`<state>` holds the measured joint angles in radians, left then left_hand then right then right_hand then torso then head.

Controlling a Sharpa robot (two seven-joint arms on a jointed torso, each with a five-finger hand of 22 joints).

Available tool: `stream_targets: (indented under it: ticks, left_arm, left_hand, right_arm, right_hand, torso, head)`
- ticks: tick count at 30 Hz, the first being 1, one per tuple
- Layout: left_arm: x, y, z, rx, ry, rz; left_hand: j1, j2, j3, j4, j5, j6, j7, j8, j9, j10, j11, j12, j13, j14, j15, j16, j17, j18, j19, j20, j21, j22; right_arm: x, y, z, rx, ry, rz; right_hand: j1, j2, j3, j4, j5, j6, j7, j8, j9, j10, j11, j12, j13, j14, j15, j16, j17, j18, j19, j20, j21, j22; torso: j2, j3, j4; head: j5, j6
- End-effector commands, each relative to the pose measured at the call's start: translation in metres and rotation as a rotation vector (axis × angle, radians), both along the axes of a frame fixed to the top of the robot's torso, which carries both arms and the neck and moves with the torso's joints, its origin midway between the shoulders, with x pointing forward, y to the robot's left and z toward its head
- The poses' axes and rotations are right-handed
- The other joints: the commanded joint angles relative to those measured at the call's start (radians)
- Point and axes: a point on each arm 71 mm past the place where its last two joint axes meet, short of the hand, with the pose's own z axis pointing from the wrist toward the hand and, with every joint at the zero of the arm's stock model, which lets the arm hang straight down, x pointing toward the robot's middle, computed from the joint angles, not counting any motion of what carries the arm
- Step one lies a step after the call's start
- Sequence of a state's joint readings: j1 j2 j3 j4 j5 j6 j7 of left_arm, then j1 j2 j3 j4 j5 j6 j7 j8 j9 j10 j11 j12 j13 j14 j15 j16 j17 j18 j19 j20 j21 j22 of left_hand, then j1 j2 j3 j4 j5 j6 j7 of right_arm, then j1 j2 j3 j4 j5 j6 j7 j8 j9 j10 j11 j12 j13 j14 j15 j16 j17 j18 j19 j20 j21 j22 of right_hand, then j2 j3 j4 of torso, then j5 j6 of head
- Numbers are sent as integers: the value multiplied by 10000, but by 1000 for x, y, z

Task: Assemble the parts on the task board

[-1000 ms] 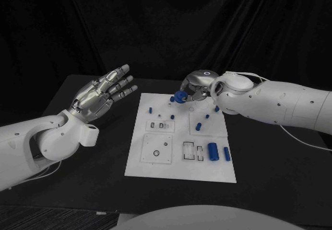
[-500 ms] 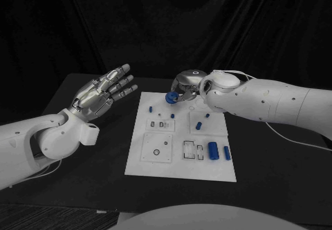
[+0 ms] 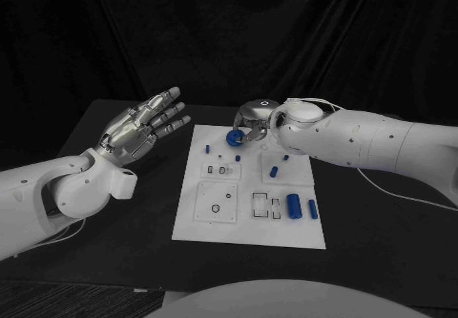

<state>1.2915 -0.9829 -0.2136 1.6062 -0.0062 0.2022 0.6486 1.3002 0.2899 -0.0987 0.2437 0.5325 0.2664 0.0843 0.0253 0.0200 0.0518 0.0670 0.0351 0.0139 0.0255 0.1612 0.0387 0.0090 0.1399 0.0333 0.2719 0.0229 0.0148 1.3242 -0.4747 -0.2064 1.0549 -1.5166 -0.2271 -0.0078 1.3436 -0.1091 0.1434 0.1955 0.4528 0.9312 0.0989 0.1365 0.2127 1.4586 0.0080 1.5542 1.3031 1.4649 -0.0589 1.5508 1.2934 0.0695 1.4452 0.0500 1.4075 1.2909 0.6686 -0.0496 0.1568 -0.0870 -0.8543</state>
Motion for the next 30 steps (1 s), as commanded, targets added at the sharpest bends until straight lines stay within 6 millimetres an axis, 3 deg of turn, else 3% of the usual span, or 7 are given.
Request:
stream_targets:
  ticks: [1,12,17,19,21,23,30]
  left_arm:
    - [-1,-1,0,-104,-8,-138]
    - [-1,-1,0,-82,33,-189]
    - [0,-1,0,-60,46,-186]
    - [0,-1,-1,-55,50,-186]
    - [0,-1,-1,-55,55,-192]
    - [0,-1,-1,-50,66,-199]
    - [0,-1,-2,-34,84,-193]
  left_hand:
    - [165,-72,392,-116,171,72,27,135,162,-45,154,221,79,11,109,144,79,365,63,58,115,46]
    - [174,-73,409,-124,186,83,46,138,164,-47,164,226,79,10,108,147,79,365,63,63,114,45]
    - [181,-74,422,-132,194,70,60,137,162,-51,169,228,78,11,108,152,79,365,65,65,115,46]
    - [181,-74,422,-132,194,70,60,137,162,-51,169,228,78,11,108,152,79,365,65,65,115,46]
    - [191,-72,438,-142,204,57,57,133,160,-56,179,230,77,7,110,149,77,365,66,67,115,46]
    - [191,-72,438,-142,204,57,57,133,160,-56,179,230,77,7,110,149,77,365,66,67,115,46]
    - [198,-73,449,-150,210,49,58,131,159,-61,183,229,76,6,111,151,77,365,66,68,115,45]
  right_arm:
    - [0,0,-3,-75,184,9]
    - [0,0,-9,-254,492,9]
    - [-1,0,-12,-298,611,70]
    - [-2,0,-13,-294,628,93]
    - [-2,1,-14,-287,632,108]
    - [-2,1,-14,-271,618,109]
    - [-2,0,-13,-203,515,81]
  right_hand:
    - [221,90,328,-96,227,486,-9,186,271,1122,20,166,2677,1028,39,132,2673,-145,43,31,-149,1396]
    - [149,92,385,-117,28,291,49,5,217,1122,50,166,2677,992,77,56,2564,-101,-66,79,-308,1301]
    - [90,78,455,-169,-229,-179,40,-343,55,1122,26,166,2677,953,70,-24,2459,-64,-162,94,-456,1233]
    - [75,73,480,-227,-435,-1043,-45,-736,-219,1122,-34,166,2677,939,28,-54,2424,-48,-193,66,-517,1214]
    - [42,76,455,-264,-682,-1564,-110,-752,-403,1122,-97,166,2677,950,-24,-33,2456,-57,-168,24,-499,1243]
    - [-31,116,365,-324,-1256,-3788,-399,-848,-1016,1122,-310,166,2677,917,-182,-113,2360,-37,-199,-101,-584,1217]
    - [-48,159,279,-414,-1328,-5499,-622,-976,-1483,1122,-508,166,2677,839,-354,-304,2138,13,-311,-281,-834,1096]
  torso:
    - [6,-3,-2]
    - [3,4,-24]
    - [-4,10,-27]
    - [-6,8,-28]
    - [-6,8,-28]
    - [-4,8,-21]
    - [-4,5,-27]
  head:
    - [-6,-8]
    - [12,-61]
    - [49,-96]
    - [58,-102]
    - [58,-102]
    - [51,-122]
    - [57,-149]
